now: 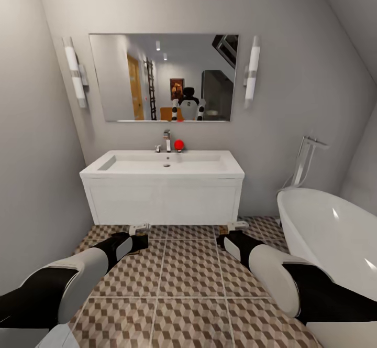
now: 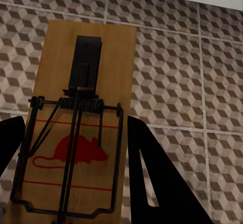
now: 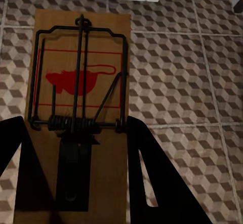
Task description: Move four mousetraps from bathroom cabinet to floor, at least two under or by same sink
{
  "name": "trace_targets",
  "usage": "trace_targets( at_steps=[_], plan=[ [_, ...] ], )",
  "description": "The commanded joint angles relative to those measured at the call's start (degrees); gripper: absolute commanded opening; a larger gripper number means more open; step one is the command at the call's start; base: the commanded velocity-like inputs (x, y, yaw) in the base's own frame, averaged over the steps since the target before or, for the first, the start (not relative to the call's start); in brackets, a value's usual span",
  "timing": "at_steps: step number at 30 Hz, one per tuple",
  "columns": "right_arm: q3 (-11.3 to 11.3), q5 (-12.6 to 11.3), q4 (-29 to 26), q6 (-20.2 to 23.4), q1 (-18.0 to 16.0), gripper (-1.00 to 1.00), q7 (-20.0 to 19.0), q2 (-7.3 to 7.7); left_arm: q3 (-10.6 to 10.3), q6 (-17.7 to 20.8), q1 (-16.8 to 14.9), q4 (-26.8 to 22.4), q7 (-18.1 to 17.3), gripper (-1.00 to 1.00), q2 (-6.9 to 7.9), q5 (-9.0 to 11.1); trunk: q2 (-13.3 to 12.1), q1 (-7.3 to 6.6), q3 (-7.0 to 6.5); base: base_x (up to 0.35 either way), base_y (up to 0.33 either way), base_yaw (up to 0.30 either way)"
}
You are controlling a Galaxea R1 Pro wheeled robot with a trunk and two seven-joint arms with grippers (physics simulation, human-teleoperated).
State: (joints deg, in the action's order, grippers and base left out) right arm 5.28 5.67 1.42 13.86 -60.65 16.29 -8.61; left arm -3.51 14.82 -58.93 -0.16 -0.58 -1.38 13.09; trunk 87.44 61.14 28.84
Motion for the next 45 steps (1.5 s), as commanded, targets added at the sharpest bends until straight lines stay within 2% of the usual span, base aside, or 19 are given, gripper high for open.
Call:
trace_targets(
  at_steps=[1, 4, 9, 19, 23, 26, 34, 45],
  plan=[
    [0.5, 0.5, 0.1, 0.1, -0.1, -1.00, 0.5, -0.06, -0.4, 0.2, 0.0, 0.0, -0.1, -1.00, 0.01, 0.3, 0.5, 0.22, 0.25, 0.000, 0.000, 0.000],
    [0.5, 0.5, 0.1, -0.6, -0.1, -1.00, 1.9, -0.32, -0.4, 0.2, 0.0, 0.0, -0.1, -1.00, 0.10, 0.3, 1.7, 0.88, 0.78, 0.000, 0.000, 0.000],
    [0.5, 0.1, 0.4, -4.5, -0.1, -1.00, 5.0, -0.54, -0.5, 0.2, 0.0, 0.0, 0.0, -1.00, 0.16, 0.3, 3.7, 1.98, 1.68, 0.000, 0.000, 0.000],
    [0.5, 0.2, 0.4, -6.8, 0.9, -1.00, 5.5, -0.56, -0.5, 0.0, 0.0, 0.0, 0.2, -1.00, 0.09, 0.4, 7.7, 4.18, 3.48, 0.000, 0.000, 0.000],
    [0.4, 0.4, 0.4, -14.2, 3.2, -1.00, 5.6, -0.50, -0.5, -2.8, 0.0, 0.0, 0.3, -1.00, 0.06, 0.5, 9.3, 5.06, 4.20, 0.000, 0.000, 0.000],
    [0.4, 0.4, 0.4, -16.7, 4.2, -1.00, 5.5, -0.26, -0.5, -3.9, 0.2, 0.1, 0.3, -1.00, 0.07, 0.5, 10.5, 5.71, 4.73, 0.000, 0.000, 0.000],
    [0.3, 1.0, 0.4, -18.4, 6.6, -1.00, 2.8, -0.16, -0.5, -5.0, 1.1, 0.0, 0.3, -1.00, 0.06, -1.9, 13.7, 7.47, 6.17, 0.000, 0.000, 0.000],
    [0.1, 1.2, 0.3, -18.7, 7.0, -1.00, 1.7, -0.09, -0.5, -6.2, 1.1, 0.0, 0.3, -1.00, 0.06, -2.6, 18.1, 9.89, 8.15, 0.000, 0.000, 0.000]
  ],
)
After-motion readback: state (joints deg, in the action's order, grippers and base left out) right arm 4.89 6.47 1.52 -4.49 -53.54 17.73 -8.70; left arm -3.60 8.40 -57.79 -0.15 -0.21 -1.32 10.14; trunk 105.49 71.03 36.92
